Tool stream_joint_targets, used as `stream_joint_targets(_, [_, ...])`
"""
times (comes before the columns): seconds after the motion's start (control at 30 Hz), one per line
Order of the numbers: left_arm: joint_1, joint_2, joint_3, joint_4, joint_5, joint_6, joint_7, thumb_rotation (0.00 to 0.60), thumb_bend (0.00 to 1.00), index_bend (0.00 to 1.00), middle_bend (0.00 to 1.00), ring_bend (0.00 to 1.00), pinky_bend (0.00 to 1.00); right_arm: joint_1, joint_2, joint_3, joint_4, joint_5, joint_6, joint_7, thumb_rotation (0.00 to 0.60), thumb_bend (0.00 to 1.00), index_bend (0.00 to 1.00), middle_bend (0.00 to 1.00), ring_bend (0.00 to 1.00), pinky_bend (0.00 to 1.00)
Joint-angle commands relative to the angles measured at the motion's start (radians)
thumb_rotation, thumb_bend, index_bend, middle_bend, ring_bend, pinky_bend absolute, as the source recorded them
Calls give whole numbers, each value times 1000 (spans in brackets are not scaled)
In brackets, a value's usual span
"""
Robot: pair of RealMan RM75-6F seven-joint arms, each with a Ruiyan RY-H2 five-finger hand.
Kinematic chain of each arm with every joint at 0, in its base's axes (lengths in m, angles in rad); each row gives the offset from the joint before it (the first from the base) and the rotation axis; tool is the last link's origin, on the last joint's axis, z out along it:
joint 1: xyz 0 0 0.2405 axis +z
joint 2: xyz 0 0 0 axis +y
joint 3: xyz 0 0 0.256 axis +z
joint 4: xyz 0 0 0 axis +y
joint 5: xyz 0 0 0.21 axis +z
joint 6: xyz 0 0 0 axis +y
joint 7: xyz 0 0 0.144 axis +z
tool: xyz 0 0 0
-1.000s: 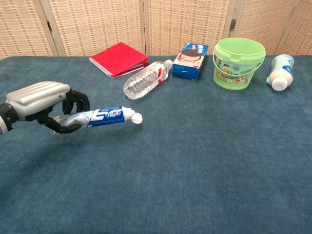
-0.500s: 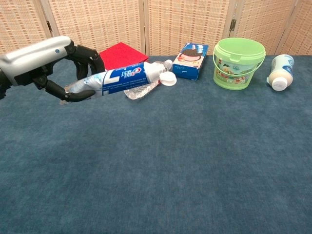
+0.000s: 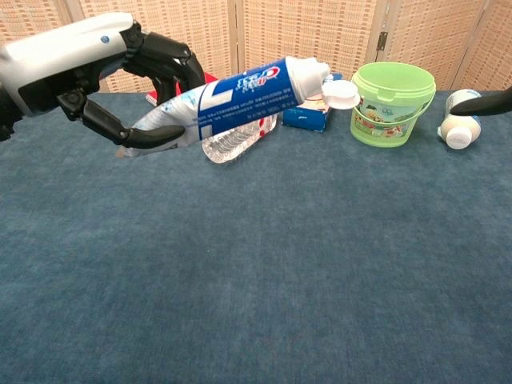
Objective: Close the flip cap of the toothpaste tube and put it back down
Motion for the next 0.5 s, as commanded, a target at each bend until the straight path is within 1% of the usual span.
stream_joint_targets(0.03, [-12,17,-3,-23,-6,-13,-23,600,538,701,754,684,533,27,-25,8,-5,-6,-14,-12,567,0,0,0,0,0])
stream_joint_targets(0.5, [-40,38,-9,-67,-15,-34,-89,600,542,703,755,684,525,124,-115,27,9,-6,-37,7,567,0,0,0,0,0])
